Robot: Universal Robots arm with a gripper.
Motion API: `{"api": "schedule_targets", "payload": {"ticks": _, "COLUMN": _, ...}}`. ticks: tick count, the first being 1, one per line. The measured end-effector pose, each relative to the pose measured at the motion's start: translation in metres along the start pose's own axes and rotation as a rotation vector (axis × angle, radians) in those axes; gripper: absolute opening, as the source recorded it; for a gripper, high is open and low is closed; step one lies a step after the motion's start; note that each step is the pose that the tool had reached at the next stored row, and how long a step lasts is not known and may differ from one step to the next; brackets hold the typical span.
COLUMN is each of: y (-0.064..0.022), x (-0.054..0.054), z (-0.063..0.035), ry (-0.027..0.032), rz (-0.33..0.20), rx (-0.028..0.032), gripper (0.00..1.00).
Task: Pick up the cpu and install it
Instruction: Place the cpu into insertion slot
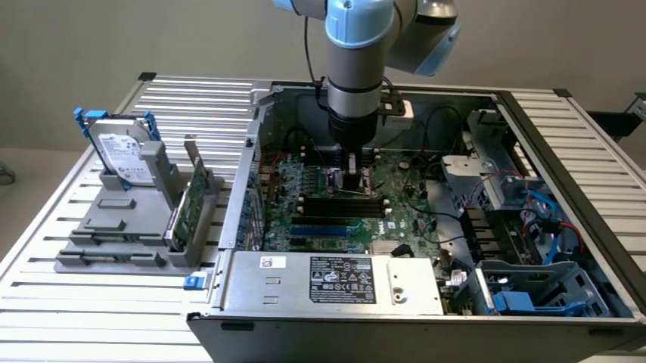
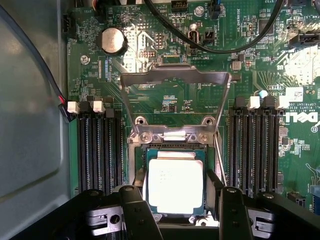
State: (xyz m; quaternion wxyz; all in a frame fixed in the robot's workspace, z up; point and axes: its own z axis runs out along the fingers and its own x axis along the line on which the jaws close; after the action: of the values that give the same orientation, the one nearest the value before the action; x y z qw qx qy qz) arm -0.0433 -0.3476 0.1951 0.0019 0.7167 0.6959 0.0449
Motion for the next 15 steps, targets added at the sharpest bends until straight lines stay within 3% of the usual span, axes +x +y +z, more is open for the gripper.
{"api": "schedule_targets", "payload": {"ticks": 15, "y": 0.0000, "x": 0.0006, "z": 0.0004, "ry": -0.0023, "rz": -0.003, "rx": -0.0004, "gripper": 0.55}}
